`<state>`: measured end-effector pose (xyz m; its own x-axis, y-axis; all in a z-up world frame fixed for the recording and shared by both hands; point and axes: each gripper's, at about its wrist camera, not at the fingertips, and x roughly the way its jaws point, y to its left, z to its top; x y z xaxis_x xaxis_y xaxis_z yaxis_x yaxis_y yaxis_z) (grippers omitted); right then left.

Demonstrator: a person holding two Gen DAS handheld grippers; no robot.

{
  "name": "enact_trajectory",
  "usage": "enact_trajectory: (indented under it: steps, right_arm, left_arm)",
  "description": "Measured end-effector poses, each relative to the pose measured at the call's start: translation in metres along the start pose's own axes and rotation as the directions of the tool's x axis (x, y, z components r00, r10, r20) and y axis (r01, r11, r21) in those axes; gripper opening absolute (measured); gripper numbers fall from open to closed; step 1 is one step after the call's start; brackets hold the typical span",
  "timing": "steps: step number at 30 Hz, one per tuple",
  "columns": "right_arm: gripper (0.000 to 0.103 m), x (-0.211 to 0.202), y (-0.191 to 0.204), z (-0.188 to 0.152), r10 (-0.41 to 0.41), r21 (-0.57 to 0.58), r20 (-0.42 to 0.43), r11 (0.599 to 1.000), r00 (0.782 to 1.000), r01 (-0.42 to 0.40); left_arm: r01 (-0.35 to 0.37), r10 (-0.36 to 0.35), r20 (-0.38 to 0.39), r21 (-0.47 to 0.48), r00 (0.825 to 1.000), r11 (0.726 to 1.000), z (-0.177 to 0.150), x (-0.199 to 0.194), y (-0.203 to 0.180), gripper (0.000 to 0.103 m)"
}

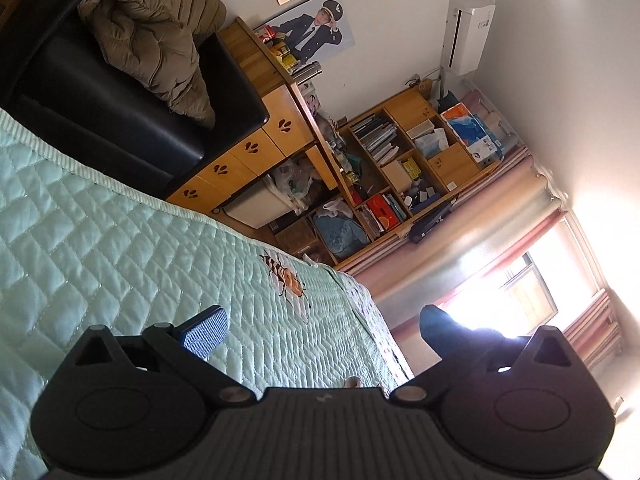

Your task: Fold clothes

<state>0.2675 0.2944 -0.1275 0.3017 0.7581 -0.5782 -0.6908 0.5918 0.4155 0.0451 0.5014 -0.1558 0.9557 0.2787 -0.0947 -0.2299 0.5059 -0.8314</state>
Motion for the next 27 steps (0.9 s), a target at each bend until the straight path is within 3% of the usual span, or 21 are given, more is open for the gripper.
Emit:
enact_trajectory:
  steps: [2,4,7,8,9,11,12,14,16,20,23,26,27]
  right_arm:
    - [0.010,-0.004,-0.023,0.002,0.107,0.167,0.038,0.980,0.994,-0.111]
    - [0.010,-0.009,-0.037,-0.004,0.212,0.294,0.089,0.928,0.973,-0.229]
    - [0.010,0.000,-0.045,-0.009,0.354,0.377,0.070,0.856,0.933,-0.353]
    - [0.010,0.005,-0.040,-0.011,0.356,0.350,0.018,0.873,0.934,-0.339]
    - [0.010,0.010,-0.036,-0.013,0.354,0.320,-0.035,0.890,0.935,-0.325]
    - [0.009,0.014,-0.020,-0.015,0.273,0.171,-0.097,0.952,0.957,-0.254]
    - [0.013,0.007,-0.017,-0.013,0.263,0.148,-0.070,0.957,0.962,-0.251]
    - [0.029,-0.008,-0.010,-0.008,0.247,0.105,-0.012,0.964,0.969,-0.245]
    - [0.053,-0.032,-0.013,-0.004,0.247,0.103,0.091,0.961,0.965,-0.256]
    - [0.055,-0.091,-0.040,-0.001,0.144,0.123,0.245,0.976,0.959,-0.178]
    - [0.055,-0.093,-0.056,0.014,0.047,0.082,0.174,0.995,0.984,-0.062]
    - [0.055,-0.074,-0.049,0.031,-0.003,-0.058,0.089,0.998,0.996,0.008]
    - [0.055,-0.067,-0.042,0.036,-0.042,-0.160,0.087,0.986,0.995,0.055]
  left_arm:
    - [-0.002,0.002,-0.001,-0.002,1.000,1.000,0.000,0.000,0.000,0.102]
    - [-0.002,0.002,0.000,-0.001,1.000,1.000,0.000,0.000,0.000,0.102]
    - [0.000,0.000,-0.001,0.001,1.000,1.000,-0.001,0.000,-0.003,0.102]
    - [0.002,-0.002,-0.003,0.005,1.000,1.000,-0.002,0.001,-0.004,0.102]
    - [0.004,-0.004,-0.008,0.014,1.000,1.000,-0.003,0.002,-0.006,0.102]
    - [0.006,-0.005,-0.022,0.038,1.000,0.999,-0.005,0.005,-0.009,0.102]
    - [0.006,-0.004,-0.030,0.050,1.000,0.999,-0.006,0.006,-0.011,0.102]
    - [0.001,0.003,-0.051,0.063,0.999,0.998,-0.008,0.010,-0.014,0.102]
    - [-0.009,0.015,-0.086,0.076,0.996,0.997,-0.011,0.014,-0.016,0.102]
    - [0.032,-0.025,-0.162,0.043,0.986,0.999,-0.019,0.023,-0.017,0.102]
    - [0.081,-0.084,-0.157,-0.027,0.984,0.996,-0.026,0.024,-0.013,0.102]
    - [0.059,-0.064,-0.135,-0.041,0.989,0.997,-0.031,0.026,-0.012,0.102]
    - [0.058,-0.063,-0.127,-0.043,0.990,0.997,-0.032,0.027,-0.012,0.102]
